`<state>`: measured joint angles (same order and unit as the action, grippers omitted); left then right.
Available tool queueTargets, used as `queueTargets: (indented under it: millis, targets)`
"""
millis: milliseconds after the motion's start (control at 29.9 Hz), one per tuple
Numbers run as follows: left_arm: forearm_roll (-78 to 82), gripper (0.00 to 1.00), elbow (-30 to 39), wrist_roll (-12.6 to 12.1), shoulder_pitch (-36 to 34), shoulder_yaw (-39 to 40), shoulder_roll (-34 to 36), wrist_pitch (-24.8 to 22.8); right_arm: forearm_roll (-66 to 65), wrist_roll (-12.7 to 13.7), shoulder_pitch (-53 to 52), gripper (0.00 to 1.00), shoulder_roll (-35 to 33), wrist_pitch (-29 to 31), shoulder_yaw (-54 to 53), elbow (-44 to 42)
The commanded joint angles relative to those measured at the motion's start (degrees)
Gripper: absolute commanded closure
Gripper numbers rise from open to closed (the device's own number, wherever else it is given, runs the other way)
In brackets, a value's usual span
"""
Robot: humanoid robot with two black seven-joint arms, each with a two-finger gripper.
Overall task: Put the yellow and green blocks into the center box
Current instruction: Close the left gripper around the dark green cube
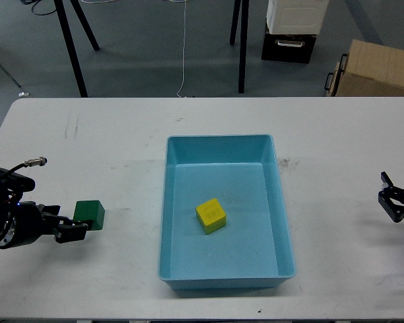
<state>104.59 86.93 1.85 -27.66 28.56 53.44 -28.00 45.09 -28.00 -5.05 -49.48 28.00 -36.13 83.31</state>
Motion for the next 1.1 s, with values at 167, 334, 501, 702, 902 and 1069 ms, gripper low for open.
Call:
queueTargets:
  millis: [167, 334, 501, 702, 902, 1069]
  targets:
    - [0.0, 0.00, -1.2, -0.1, -0.7, -1.1, -1.9, 0.0, 0.0, 0.0, 0.5, 0.00, 0.0, 0.0, 0.0, -0.1]
    - [0.2, 0.00, -2.6, -0.1, -0.9, -1.1, -2.6, 0.0, -0.1, 0.0, 0.7, 0.00, 0.0, 0.0, -0.1, -0.1]
    - [0.1, 0.00, -3.1, -0.1, -2.5, -2.9, -3.2, 0.0, 0.0, 0.0, 1.1, 0.00, -0.1, 0.0, -0.1, -0.1]
    - [0.1, 0.00, -4.0, -0.1, -3.2, -3.5, -3.6, 0.0, 0.0, 0.0, 1.4, 0.00, -0.1, 0.0, -0.1, -0.2]
    - [0.2, 0.00, -6.0, -0.2, -3.2, -3.6, -5.5, 0.0, -0.1, 0.0, 1.5, 0.00, -0.1, 0.0, -0.1, -0.7]
    - [0.2, 0.00, -6.3, -0.2, -3.2, -3.6, -6.1, 0.0, 0.0, 0.0, 1.5, 0.00, -0.1, 0.0, 0.0, -0.8]
